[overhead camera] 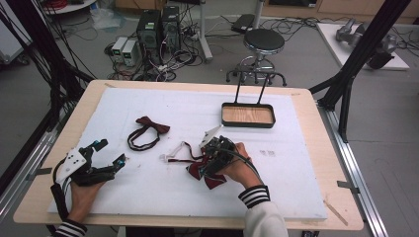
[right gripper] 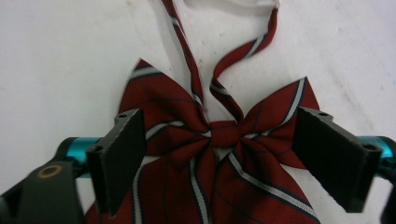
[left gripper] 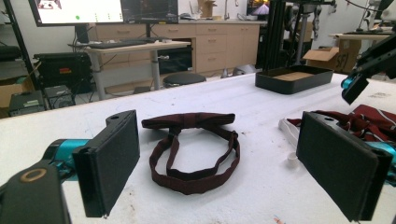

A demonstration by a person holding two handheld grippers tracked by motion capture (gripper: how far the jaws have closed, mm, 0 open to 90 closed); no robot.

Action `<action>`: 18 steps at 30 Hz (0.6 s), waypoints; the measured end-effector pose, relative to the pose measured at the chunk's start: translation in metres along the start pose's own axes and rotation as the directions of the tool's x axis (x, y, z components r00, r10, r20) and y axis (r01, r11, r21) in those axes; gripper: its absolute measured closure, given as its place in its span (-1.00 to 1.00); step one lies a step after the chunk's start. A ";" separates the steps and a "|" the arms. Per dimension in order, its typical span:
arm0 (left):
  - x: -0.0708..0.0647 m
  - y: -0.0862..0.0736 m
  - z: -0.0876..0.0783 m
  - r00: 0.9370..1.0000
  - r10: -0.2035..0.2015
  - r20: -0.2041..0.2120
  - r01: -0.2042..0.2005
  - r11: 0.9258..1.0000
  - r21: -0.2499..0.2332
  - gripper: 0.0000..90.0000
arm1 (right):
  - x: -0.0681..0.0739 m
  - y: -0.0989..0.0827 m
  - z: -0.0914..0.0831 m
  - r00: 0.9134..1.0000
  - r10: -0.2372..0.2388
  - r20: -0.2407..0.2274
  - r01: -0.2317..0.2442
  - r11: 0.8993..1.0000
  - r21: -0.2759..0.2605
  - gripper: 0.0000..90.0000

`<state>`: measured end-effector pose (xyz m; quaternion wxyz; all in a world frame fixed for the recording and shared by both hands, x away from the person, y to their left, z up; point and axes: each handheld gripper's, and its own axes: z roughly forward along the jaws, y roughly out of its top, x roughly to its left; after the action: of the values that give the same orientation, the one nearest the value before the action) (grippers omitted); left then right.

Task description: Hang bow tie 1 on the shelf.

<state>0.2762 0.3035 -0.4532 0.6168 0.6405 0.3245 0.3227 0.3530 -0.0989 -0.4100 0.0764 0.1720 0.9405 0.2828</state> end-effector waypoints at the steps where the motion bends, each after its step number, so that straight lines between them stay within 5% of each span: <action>1: 0.000 0.000 0.000 1.000 0.000 0.000 0.000 1.000 0.000 -0.69 | 0.000 0.000 0.002 1.000 -0.004 0.006 0.004 1.000 0.015 -0.59; 18: 0.000 0.000 0.000 1.000 -0.001 0.003 0.001 1.000 0.000 -0.69 | -0.003 0.002 0.012 1.000 0.023 -0.007 -0.022 0.998 0.066 -0.31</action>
<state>0.2761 0.3034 -0.4531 0.6174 0.6410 0.3237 0.3213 0.3594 -0.0926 -0.4189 0.0638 0.1838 0.9477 0.2530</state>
